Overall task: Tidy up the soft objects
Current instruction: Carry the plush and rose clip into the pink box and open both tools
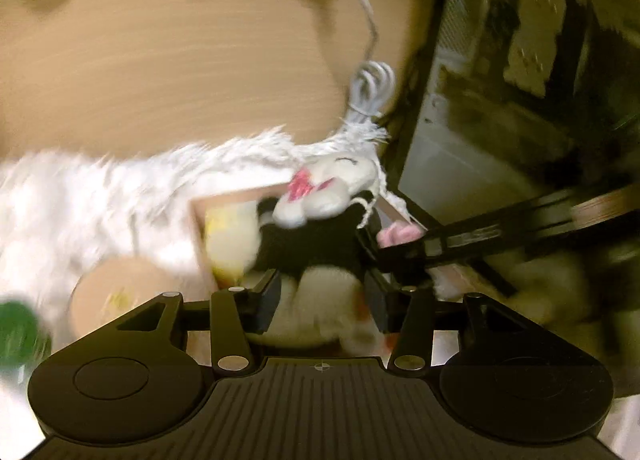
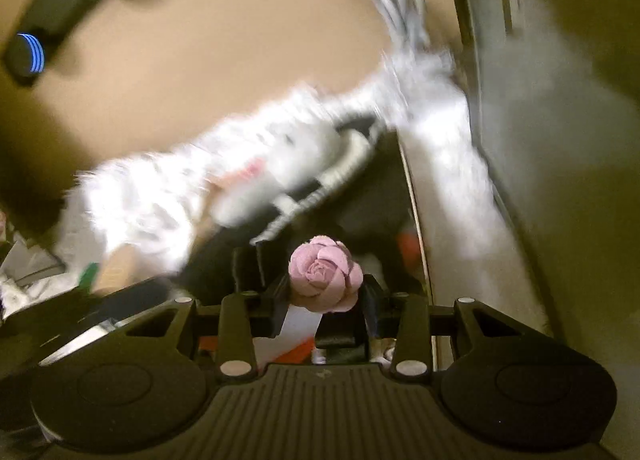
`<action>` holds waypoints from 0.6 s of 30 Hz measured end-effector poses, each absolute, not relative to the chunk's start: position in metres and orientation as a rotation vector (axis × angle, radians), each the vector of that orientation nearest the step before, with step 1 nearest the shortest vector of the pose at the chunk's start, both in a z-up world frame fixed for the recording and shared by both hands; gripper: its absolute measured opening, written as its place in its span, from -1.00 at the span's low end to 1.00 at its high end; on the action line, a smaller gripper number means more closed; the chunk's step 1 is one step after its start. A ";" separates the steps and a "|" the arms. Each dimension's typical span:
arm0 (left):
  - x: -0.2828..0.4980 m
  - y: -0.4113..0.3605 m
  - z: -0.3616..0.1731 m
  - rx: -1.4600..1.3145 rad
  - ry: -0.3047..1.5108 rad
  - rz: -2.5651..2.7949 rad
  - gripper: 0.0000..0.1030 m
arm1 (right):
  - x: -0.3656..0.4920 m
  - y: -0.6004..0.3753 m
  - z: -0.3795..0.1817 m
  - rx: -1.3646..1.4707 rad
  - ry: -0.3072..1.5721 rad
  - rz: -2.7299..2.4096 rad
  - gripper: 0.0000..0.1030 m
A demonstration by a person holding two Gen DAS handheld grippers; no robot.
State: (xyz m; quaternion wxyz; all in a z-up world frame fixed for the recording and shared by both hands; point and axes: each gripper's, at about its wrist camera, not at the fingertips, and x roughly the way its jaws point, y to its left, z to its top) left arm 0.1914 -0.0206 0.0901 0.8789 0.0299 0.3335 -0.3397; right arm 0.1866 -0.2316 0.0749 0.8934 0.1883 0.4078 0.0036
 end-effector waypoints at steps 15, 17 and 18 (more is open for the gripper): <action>0.101 0.065 0.046 -0.086 0.778 -0.401 -0.04 | 0.117 -0.200 0.099 0.157 0.682 -0.032 0.73; 0.082 0.062 0.041 -0.092 0.751 -0.326 -0.03 | 0.098 -0.192 0.096 0.110 0.682 0.026 0.75; 0.072 0.059 0.038 -0.104 0.741 -0.293 -0.03 | 0.090 -0.189 0.090 0.090 0.700 0.073 0.75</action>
